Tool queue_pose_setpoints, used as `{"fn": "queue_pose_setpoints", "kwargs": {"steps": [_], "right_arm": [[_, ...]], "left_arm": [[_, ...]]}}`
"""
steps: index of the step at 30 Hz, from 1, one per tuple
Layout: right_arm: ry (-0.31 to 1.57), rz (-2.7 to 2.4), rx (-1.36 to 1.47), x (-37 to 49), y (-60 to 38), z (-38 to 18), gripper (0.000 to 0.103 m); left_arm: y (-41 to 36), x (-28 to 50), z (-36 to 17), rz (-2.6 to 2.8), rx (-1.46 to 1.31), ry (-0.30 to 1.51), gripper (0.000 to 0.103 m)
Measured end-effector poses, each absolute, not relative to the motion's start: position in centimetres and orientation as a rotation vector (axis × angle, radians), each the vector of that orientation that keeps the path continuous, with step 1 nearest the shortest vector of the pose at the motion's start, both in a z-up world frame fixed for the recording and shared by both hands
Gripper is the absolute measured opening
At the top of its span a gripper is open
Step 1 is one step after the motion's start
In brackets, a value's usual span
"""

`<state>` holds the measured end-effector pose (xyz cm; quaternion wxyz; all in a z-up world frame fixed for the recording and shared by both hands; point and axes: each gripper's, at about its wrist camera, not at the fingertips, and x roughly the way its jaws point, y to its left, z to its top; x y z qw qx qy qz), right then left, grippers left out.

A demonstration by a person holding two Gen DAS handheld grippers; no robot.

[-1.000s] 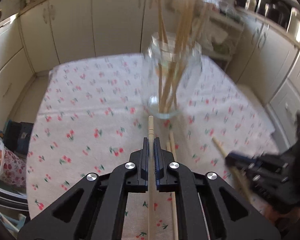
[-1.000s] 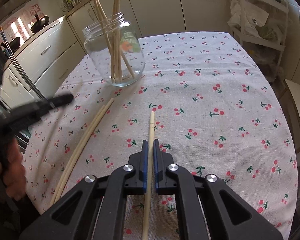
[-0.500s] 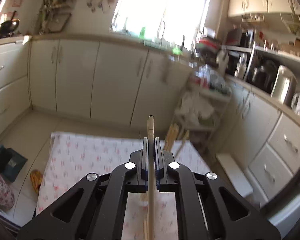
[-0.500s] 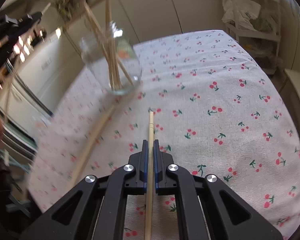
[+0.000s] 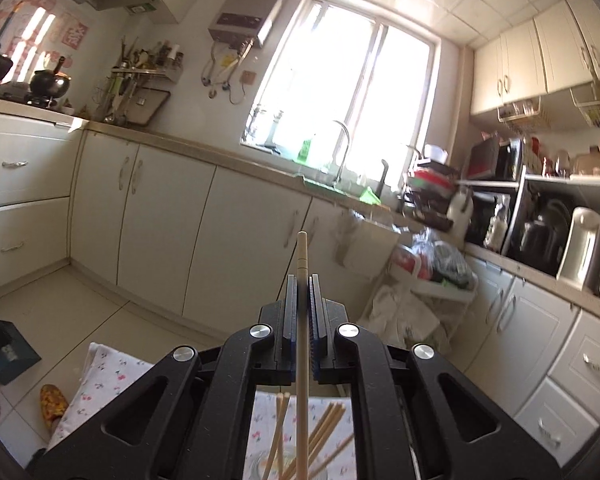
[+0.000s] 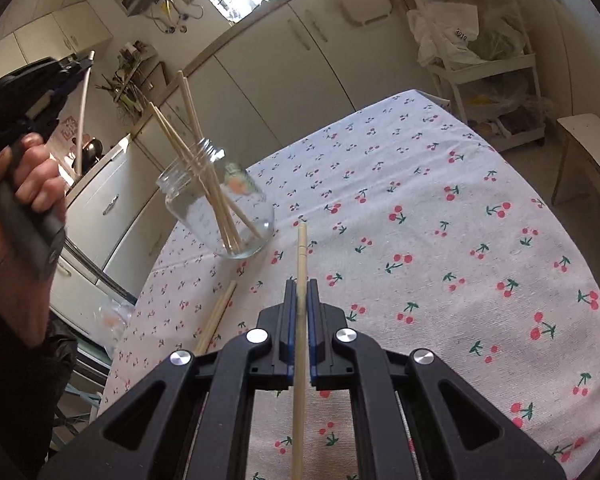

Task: Organize utensils
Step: 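Lift both sticks upright and carry them above the jar mouth, then open the left gripper over the jar to drop its stick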

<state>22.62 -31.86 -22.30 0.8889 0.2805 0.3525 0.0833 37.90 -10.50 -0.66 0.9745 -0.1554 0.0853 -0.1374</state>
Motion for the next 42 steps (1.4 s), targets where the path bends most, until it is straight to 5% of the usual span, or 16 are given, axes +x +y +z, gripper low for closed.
{"fn": "queue_pose_setpoints", "kwargs": {"steps": [42], "right_arm": [[0.679, 0.177, 0.62, 21.9, -32.6, -22.0, 0.006]], "left_arm": [[-13.0, 39.7, -9.5, -0.167, -0.271, 0.13, 0.005]]}}
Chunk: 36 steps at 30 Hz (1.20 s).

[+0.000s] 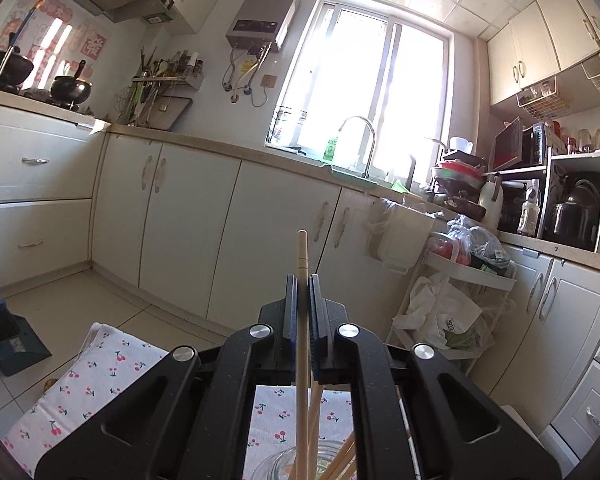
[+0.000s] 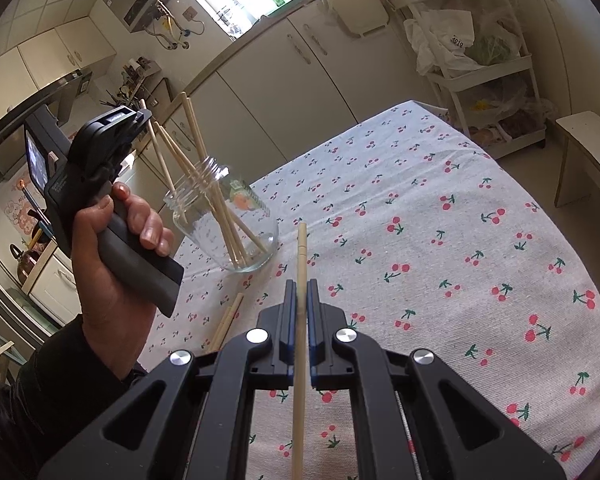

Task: Organize utensils
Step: 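Open the left gripper over the jar to drop its stick, then lower the right gripper's stick into the jar and open it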

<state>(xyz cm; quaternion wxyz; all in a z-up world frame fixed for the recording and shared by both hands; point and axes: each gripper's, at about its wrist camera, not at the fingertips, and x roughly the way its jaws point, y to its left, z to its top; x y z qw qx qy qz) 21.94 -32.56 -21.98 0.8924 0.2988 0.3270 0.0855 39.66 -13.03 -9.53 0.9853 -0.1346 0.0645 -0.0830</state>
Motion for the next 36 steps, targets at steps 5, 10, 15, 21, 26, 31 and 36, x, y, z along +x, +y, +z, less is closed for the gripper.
{"fn": "queue_pose_setpoints", "kwargs": {"steps": [5, 10, 15, 21, 26, 31, 36], "right_arm": [[0.676, 0.178, 0.625, 21.9, -32.7, -22.0, 0.006], [0.67, 0.178, 0.625, 21.9, -32.6, -21.9, 0.006], [0.666, 0.176, 0.625, 21.8, -32.6, -21.8, 0.006], [0.657, 0.17, 0.659, 21.7, -32.8, -21.6, 0.006], [0.544, 0.207, 0.636, 22.9, -31.7, -17.4, 0.006], [0.393, 0.233, 0.603, 25.6, -30.5, -12.5, 0.006], [0.247, 0.209, 0.559, 29.1, -29.2, -8.3, 0.006]], "left_arm": [[-12.7, 39.7, -9.3, -0.174, -0.265, 0.133, 0.005], [-13.0, 39.1, -10.5, -0.191, -0.213, 0.183, 0.005], [-12.8, 37.8, -11.3, -0.204, -0.158, 0.237, 0.023], [-11.8, 35.1, -11.4, -0.206, -0.093, 0.253, 0.05], [-8.0, 32.4, -12.1, -0.151, -0.138, 0.292, 0.062], [-4.6, 30.8, -14.2, -0.087, -0.165, 0.371, 0.065], [-2.1, 29.8, -16.2, -0.038, -0.212, 0.42, 0.065]]}}
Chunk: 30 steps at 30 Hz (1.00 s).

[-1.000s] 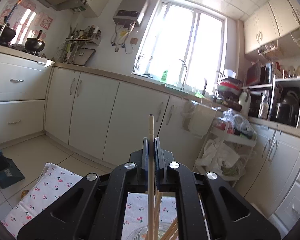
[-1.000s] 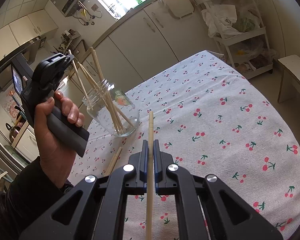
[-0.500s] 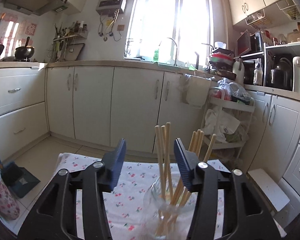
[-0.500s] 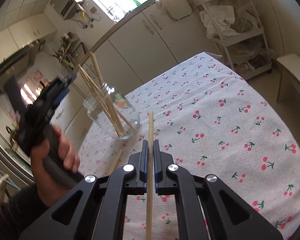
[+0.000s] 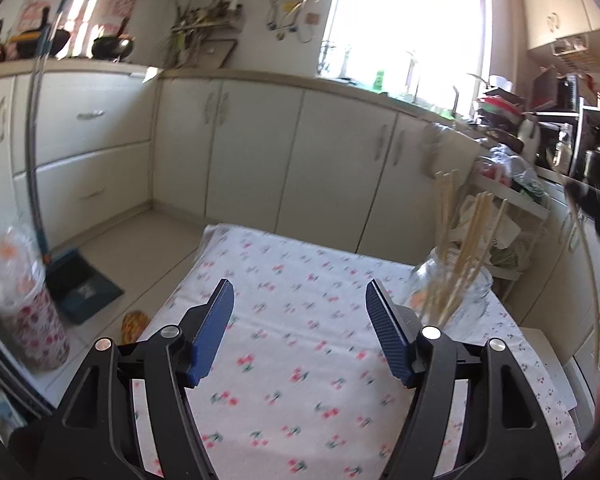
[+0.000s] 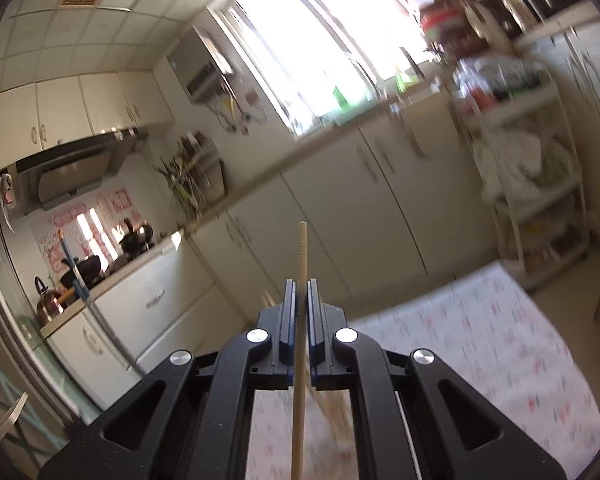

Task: Organize utensils
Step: 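Lower the right gripper's stick into the jar and open it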

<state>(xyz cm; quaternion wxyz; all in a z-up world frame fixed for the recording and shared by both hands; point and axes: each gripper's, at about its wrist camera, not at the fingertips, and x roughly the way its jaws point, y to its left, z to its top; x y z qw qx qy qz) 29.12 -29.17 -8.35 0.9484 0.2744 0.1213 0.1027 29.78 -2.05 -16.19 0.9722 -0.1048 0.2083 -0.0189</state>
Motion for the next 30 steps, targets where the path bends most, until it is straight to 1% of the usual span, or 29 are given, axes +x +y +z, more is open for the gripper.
{"fn": "queue_pose_setpoints", "kwargs": {"steps": [6, 12, 17, 30], "right_arm": [[0.135, 0.156, 0.518, 33.5, -27.4, -6.3, 0.006], [0.068, 0.051, 0.398, 37.1, -24.7, -6.8, 0.006], [0.094, 0.016, 0.321, 38.7, -23.4, -8.9, 0.006], [0.149, 0.059, 0.179, 36.1, -21.6, -11.9, 0.006]], "left_arm": [[-0.5, 29.5, -17.1, -0.018, -0.291, 0.421, 0.065], [-0.1, 29.7, -17.3, -0.036, -0.315, 0.423, 0.067], [0.1, 30.0, -17.5, -0.039, -0.331, 0.437, 0.068], [0.0, 30.5, -17.8, -0.033, -0.342, 0.453, 0.069]]}}
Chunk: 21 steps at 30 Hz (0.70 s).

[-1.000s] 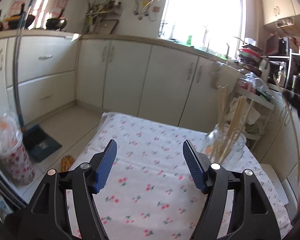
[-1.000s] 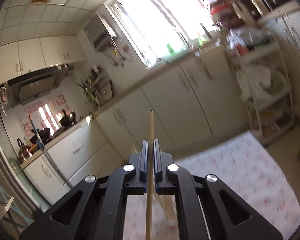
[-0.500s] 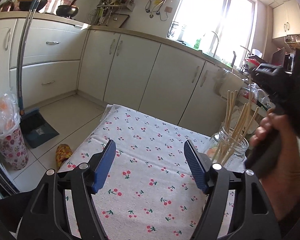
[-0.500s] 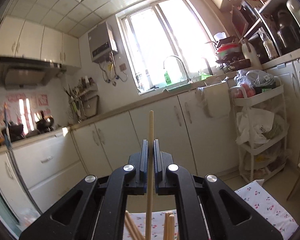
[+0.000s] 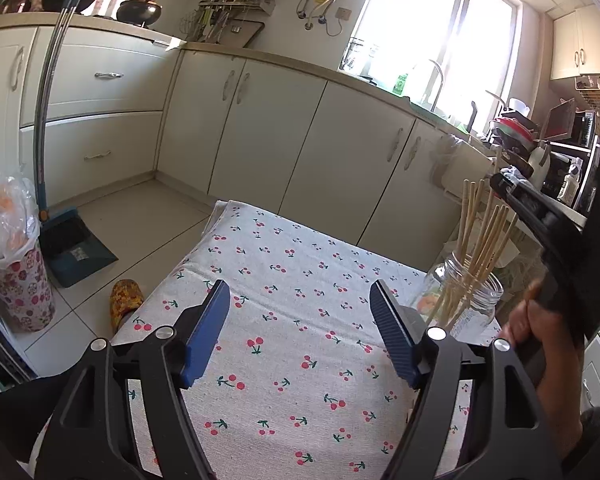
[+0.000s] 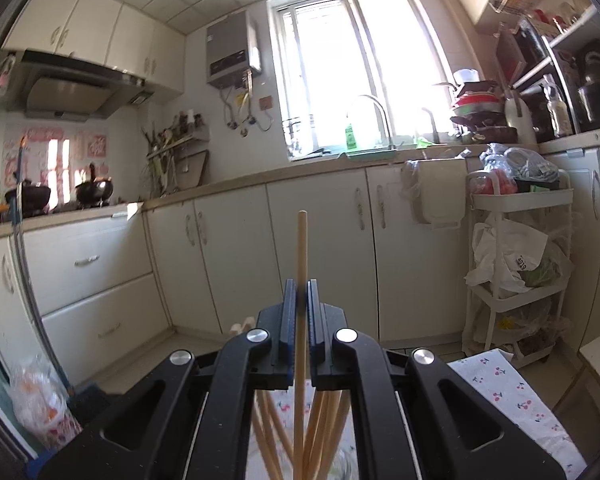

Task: Organize utensils
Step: 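Lower the right gripper's stick into the jar and open it, then move both open grippers back down to the last loose sticks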

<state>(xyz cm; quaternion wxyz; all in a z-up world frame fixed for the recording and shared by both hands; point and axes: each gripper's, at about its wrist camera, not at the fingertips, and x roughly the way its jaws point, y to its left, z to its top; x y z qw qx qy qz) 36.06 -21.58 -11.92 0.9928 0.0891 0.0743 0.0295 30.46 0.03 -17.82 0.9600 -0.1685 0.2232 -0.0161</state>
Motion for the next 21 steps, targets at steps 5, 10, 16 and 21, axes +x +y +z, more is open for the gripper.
{"fn": "queue_pose_setpoints", "kwargs": {"steps": [5, 10, 16, 21], "right_arm": [[0.192, 0.082, 0.15, 33.7, -21.4, -12.4, 0.019], [0.251, 0.078, 0.192, 30.9, -22.4, -12.8, 0.025], [0.453, 0.068, 0.279, 26.2, -23.6, -15.5, 0.025], [0.619, 0.042, 0.325, 22.8, -24.4, -19.0, 0.029]], "left_arm": [[-0.1, 30.4, -17.8, -0.028, -0.336, 0.449, 0.071], [-0.3, 30.3, -17.7, -0.018, -0.332, 0.446, 0.074], [-0.4, 30.3, -17.7, -0.004, -0.327, 0.451, 0.076], [-1.1, 30.0, -17.4, -0.01, -0.286, 0.455, 0.076]]}}
